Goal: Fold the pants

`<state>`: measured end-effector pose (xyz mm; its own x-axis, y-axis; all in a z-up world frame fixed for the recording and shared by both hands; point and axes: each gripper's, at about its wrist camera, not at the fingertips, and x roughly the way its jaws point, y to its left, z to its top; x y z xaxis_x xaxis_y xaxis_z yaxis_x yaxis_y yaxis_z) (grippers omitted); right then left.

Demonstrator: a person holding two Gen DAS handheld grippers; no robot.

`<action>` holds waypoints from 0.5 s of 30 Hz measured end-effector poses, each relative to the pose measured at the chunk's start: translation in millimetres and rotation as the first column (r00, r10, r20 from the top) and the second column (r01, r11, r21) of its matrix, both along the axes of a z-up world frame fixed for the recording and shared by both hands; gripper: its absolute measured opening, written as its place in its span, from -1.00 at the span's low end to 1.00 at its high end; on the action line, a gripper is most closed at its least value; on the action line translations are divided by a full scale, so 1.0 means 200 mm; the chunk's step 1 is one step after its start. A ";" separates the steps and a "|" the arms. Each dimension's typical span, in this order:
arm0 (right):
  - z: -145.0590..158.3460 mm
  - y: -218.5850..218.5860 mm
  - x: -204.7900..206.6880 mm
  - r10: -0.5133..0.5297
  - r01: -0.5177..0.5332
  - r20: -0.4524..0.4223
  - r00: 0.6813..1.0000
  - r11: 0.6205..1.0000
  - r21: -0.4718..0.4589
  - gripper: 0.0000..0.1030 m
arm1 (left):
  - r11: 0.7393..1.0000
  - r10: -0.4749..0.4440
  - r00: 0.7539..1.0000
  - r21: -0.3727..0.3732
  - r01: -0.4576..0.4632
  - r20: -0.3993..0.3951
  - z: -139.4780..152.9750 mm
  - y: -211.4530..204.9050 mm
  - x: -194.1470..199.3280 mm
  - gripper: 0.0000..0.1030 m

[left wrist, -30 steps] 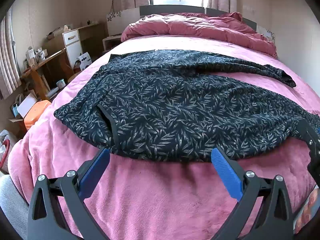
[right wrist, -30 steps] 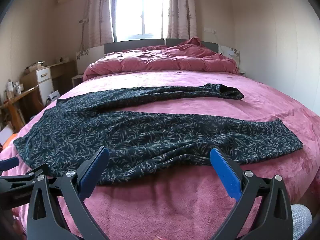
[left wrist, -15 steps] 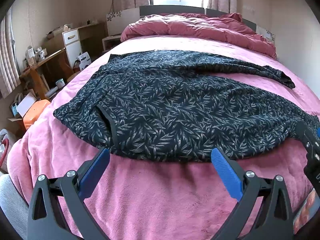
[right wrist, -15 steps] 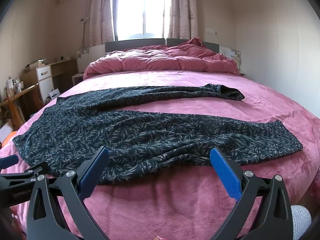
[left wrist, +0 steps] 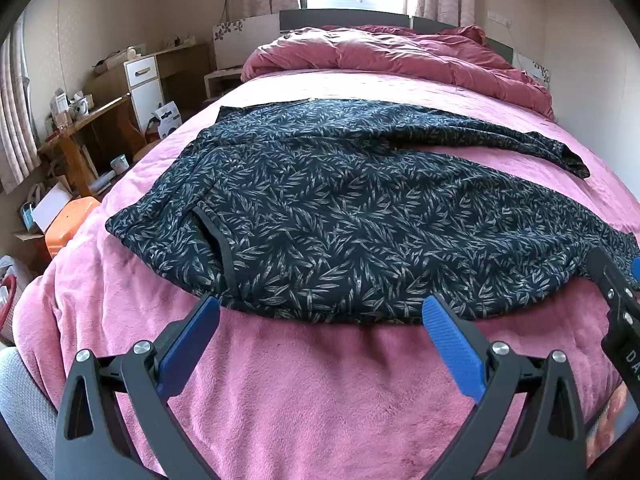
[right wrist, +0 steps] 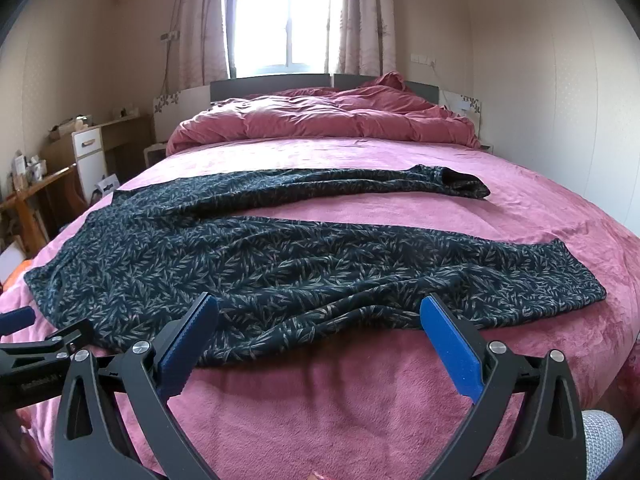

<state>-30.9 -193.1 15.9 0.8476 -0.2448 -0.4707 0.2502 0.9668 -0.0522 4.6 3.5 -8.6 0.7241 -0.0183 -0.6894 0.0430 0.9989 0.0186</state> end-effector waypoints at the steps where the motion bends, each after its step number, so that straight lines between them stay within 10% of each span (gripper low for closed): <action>1: 0.00 0.00 0.00 0.000 0.000 0.000 1.000 1.000 0.002 0.94 | 1.000 0.000 1.000 0.001 0.000 0.000 0.00 0.00 0.00 0.97; 15: -0.02 0.00 0.01 -0.004 0.004 -0.013 1.000 1.000 -0.003 0.94 | 1.000 -0.002 1.000 0.003 0.002 -0.010 0.00 0.00 0.01 0.97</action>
<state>-28.3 -193.5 11.9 0.8408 -0.2492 -0.4806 0.2530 0.9657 -0.0582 6.2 3.2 -8.7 0.7174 -0.0173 -0.6965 0.0449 0.9988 0.0215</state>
